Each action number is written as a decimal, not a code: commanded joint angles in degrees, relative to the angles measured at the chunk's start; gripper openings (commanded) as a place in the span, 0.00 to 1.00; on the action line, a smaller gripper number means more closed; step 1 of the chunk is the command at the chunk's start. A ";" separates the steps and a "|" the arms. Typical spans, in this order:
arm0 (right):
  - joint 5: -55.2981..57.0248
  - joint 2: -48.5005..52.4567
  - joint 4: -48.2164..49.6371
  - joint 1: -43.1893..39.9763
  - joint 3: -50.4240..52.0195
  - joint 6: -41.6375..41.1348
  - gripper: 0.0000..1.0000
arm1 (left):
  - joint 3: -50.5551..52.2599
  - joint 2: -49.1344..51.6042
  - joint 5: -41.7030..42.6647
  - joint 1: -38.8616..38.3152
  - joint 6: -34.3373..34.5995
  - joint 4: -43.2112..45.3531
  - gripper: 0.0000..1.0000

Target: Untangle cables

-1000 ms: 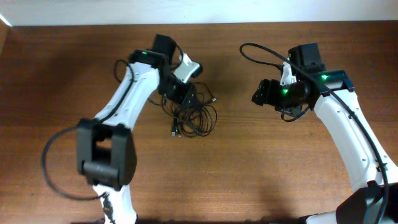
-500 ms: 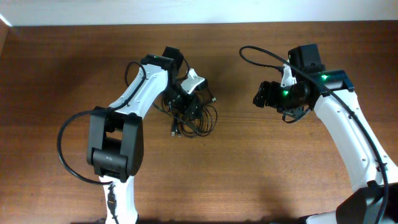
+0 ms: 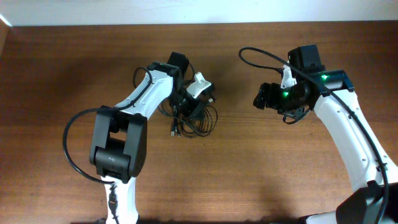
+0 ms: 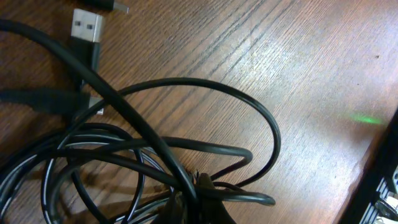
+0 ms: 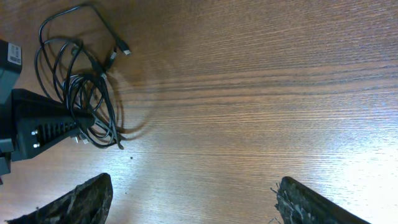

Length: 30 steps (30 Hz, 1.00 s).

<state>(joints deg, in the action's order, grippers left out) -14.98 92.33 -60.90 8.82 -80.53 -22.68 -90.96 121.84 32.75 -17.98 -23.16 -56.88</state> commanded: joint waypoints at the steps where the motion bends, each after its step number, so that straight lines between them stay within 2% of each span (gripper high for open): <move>1: 0.68 0.09 0.02 0.11 -0.26 0.42 0.85 | -2.36 0.50 0.31 0.33 3.15 -0.94 0.00; 3: 0.63 0.09 0.39 0.13 -0.26 0.39 0.84 | -6.60 -0.90 0.33 0.68 5.79 -3.87 0.00; 6: -1.60 0.09 1.88 0.11 -0.26 0.39 0.84 | -18.32 -6.25 0.72 0.48 7.96 -11.61 0.00; 8: -8.44 0.07 4.68 0.11 -0.26 0.44 0.84 | -25.81 -10.12 0.74 -0.28 11.65 -14.38 0.00; 11: -17.49 0.02 8.68 0.11 -0.26 0.42 0.83 | -30.40 -13.73 1.57 -0.39 16.20 -14.97 0.00; 13: -23.30 0.00 11.91 0.11 -0.28 0.42 0.83 | -33.22 -16.63 4.74 -0.35 16.55 -14.16 0.00; 18: -29.77 0.00 15.98 0.11 -0.28 -0.35 0.82 | -36.28 -20.55 5.20 -0.35 19.85 -10.88 0.00; 23: -29.73 0.00 18.93 2.10 -0.26 -4.07 0.79 | -36.28 -20.61 4.94 -0.35 24.24 -8.37 0.00; 25: -28.04 0.00 22.49 4.72 -0.26 -9.49 0.78 | -36.28 -20.61 3.28 -0.35 28.30 -6.60 0.00; 28: -23.28 0.02 25.22 6.80 -0.26 -16.76 0.77 | -36.28 -20.61 3.30 -0.35 29.83 -6.51 0.00; 30: -20.20 0.02 25.81 8.02 -0.26 -18.53 0.74 | -36.28 -20.61 3.30 -0.33 30.01 -6.51 0.00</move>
<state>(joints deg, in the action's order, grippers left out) -39.86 92.33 -35.66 15.68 -80.47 -36.45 -126.13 102.63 36.42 -18.31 4.99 -63.66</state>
